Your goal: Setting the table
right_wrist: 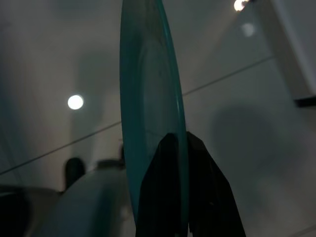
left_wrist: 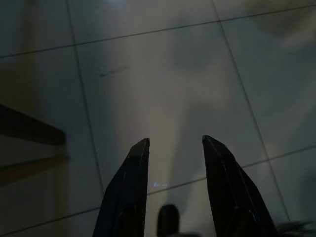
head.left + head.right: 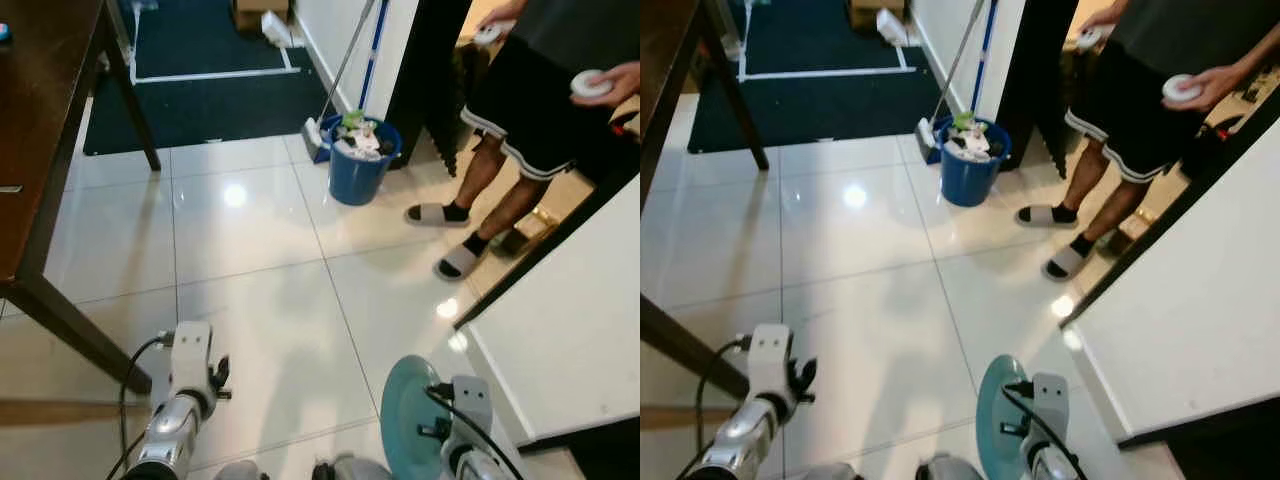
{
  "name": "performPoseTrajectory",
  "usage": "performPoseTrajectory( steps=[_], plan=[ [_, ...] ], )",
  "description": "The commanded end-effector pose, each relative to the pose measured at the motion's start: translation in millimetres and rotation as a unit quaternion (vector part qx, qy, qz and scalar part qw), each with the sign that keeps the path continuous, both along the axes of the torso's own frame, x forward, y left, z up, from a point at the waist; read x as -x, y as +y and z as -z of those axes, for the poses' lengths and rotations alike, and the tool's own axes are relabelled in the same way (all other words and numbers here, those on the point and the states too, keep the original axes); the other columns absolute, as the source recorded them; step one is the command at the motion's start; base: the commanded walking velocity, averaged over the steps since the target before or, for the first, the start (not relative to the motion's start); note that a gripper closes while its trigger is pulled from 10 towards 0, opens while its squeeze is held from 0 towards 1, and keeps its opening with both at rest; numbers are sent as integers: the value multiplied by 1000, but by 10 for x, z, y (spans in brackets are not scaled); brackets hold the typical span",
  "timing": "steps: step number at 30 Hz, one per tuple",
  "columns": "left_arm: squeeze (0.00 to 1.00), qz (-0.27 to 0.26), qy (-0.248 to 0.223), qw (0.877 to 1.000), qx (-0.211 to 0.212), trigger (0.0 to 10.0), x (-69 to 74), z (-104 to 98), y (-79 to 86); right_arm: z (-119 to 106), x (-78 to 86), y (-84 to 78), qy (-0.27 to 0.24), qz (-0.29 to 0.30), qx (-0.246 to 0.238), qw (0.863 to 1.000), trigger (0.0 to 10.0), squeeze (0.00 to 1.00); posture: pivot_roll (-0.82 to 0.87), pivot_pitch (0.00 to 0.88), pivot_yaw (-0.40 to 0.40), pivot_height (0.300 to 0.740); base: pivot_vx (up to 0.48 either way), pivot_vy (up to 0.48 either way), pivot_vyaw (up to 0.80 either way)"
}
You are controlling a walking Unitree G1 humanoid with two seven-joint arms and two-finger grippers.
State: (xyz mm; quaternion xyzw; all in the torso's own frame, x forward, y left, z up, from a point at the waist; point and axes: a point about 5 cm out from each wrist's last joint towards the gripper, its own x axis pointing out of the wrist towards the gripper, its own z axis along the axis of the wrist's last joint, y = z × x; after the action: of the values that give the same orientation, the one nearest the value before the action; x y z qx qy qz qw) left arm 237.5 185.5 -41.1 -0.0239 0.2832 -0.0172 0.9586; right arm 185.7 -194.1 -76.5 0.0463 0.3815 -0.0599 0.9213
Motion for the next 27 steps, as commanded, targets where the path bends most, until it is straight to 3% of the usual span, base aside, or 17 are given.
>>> performPoseTrajectory(
  steps=[1, 27],
  plan=[
    [0, -1, 3, 1000, 5, 10000, 11, 14, -28, 28, 65, -42, 10, 8, 1, 1000, 10000, 0, 80, 70, 13, 740, 315, 0, 0],
    [0, -7, 12, 1000, 4, 10000, 25, 32, 0, 22, 61, -75, 11, 7, 5, 1000, 10000, 0, 72, 47, 16, 740, 318, 0, 0]
  ],
)
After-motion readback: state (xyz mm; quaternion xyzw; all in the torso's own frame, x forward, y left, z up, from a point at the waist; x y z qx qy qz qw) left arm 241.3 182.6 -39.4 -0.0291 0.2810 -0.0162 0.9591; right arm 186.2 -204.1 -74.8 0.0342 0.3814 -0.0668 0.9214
